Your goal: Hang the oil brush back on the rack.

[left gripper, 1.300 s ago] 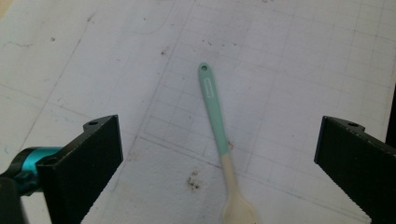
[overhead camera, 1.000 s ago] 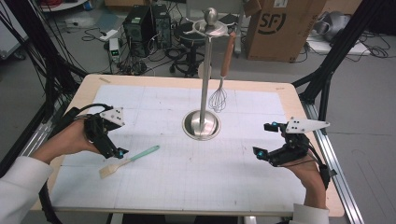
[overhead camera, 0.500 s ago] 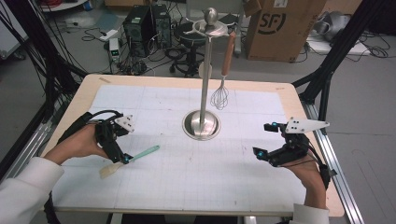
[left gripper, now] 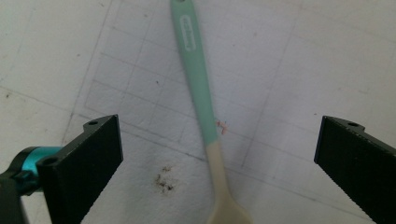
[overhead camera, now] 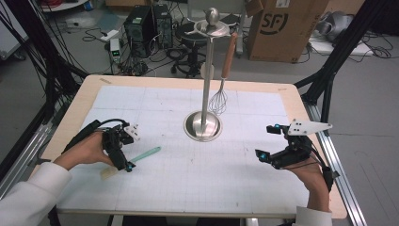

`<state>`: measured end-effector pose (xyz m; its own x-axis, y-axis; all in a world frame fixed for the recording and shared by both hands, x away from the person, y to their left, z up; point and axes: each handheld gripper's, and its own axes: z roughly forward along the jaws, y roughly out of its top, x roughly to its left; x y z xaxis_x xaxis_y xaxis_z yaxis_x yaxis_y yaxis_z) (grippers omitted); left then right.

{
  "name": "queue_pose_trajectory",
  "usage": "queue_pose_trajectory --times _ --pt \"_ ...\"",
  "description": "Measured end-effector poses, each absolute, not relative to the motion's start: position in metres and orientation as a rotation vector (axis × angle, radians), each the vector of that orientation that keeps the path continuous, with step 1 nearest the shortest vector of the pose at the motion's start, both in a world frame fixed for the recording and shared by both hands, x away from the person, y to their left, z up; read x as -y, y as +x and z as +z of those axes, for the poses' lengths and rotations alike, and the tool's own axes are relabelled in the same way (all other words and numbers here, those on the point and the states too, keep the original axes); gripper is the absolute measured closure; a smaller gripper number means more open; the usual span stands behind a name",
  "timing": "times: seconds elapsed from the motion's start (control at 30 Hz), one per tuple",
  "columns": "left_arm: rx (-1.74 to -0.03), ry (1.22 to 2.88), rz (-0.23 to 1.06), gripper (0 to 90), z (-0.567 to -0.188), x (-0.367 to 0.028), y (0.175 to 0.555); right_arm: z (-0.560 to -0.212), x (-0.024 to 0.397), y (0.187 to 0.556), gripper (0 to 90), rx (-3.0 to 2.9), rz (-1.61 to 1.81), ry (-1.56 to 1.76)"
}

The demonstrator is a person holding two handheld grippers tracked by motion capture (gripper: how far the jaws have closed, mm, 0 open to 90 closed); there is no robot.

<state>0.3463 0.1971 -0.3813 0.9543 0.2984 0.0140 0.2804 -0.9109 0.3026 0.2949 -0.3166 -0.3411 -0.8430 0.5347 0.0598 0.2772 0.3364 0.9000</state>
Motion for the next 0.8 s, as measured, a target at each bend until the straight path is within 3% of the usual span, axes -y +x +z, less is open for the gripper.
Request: queue_pose_trajectory --times 0.4,0.8 --pt "-0.481 2.828 0.051 3.1 -0.401 -0.196 0.346 -0.341 0.316 0.295 0.0 -2.363 1.501 0.741" --pt "-0.482 2.853 0.041 26.0 -0.405 -0.195 0.347 -0.342 0.315 0.295 0.0 -2.37 1.505 0.74"
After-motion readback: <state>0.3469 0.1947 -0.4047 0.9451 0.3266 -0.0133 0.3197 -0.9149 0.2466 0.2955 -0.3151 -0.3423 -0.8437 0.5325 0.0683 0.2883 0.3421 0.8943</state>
